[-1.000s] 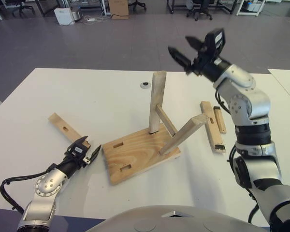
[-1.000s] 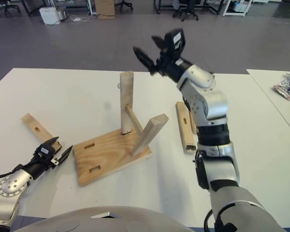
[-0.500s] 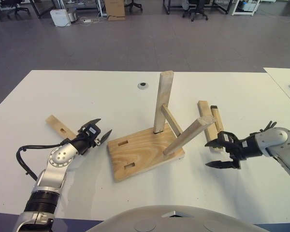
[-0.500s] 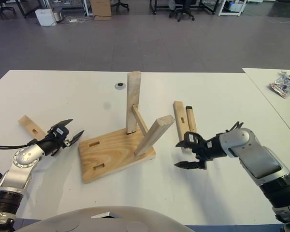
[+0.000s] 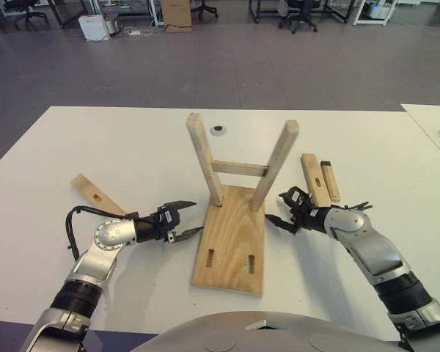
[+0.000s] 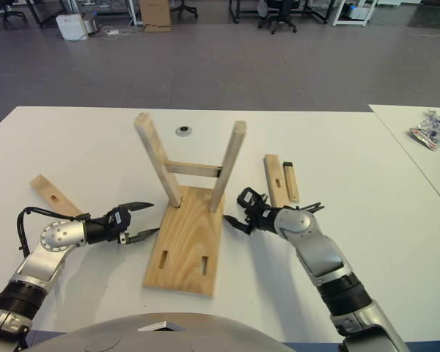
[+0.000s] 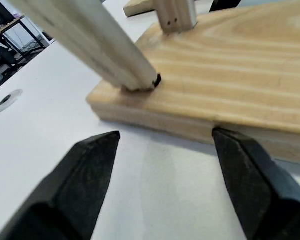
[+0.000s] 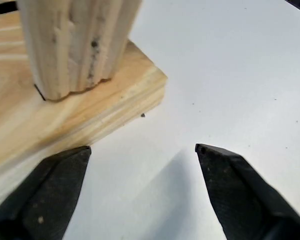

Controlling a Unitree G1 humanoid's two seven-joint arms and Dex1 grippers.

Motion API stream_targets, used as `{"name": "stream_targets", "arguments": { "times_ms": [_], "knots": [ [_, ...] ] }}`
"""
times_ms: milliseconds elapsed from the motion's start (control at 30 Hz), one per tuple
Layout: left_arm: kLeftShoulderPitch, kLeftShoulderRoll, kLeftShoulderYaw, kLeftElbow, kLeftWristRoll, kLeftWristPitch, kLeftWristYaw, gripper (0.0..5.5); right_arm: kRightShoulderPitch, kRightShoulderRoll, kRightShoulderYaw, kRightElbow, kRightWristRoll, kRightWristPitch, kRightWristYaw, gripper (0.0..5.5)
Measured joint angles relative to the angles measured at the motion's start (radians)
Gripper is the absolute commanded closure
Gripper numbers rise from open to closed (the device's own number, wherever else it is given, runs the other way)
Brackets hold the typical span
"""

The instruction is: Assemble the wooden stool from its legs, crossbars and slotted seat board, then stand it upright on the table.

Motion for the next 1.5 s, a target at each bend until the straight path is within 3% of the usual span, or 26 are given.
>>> {"name": "stream_targets", "arguments": {
  "times_ms": [100,400,500,567,733,900,1267,1433,1500],
  "knots": [
    [0.007,-0.002,0.022,-0.076,-0.017,0.033,0.023,2.08,-0.015,0.05,-0.016,-0.003,-0.003,0.016,-0.055,1.58],
    [0.007,-0.061,0.038,-0.009,-0.005,0.03,0.103,2.08,-0.029,0.071,-0.05,-0.023,-0.041,-0.013,-0.113,1.58],
    [-0.003,-0.081,0.121,0.012,-0.01,0.038,0.201,2.08,-0.22,0.061,-0.245,0.135,-0.056,-0.105,-0.246,1.58],
    [0.005,-0.13,0.183,0.002,-0.058,0.065,0.283,2.08,-0.249,0.056,-0.323,0.278,-0.053,-0.12,-0.292,1.58],
    [0.036,-0.249,0.246,-0.105,-0.124,0.106,0.422,2.08,-0.253,0.015,-0.399,0.485,-0.055,-0.158,-0.305,1.58],
    [0.072,-0.274,0.247,-0.143,-0.115,0.11,0.468,2.08,-0.245,-0.01,-0.415,0.596,-0.065,-0.18,-0.289,1.58],
    [0.106,-0.311,0.246,-0.223,-0.118,0.159,0.522,2.08,-0.178,-0.012,-0.364,0.486,-0.052,-0.056,-0.164,1.58],
    [0.117,-0.349,0.246,-0.246,-0.122,0.174,0.552,2.08,-0.169,-0.012,-0.374,0.465,-0.03,0.0,-0.147,2.67],
    [0.118,-0.43,0.286,-0.263,-0.203,0.207,0.623,2.08,-0.15,-0.011,-0.384,0.45,-0.012,0.011,-0.146,2.98]
  ]
}}
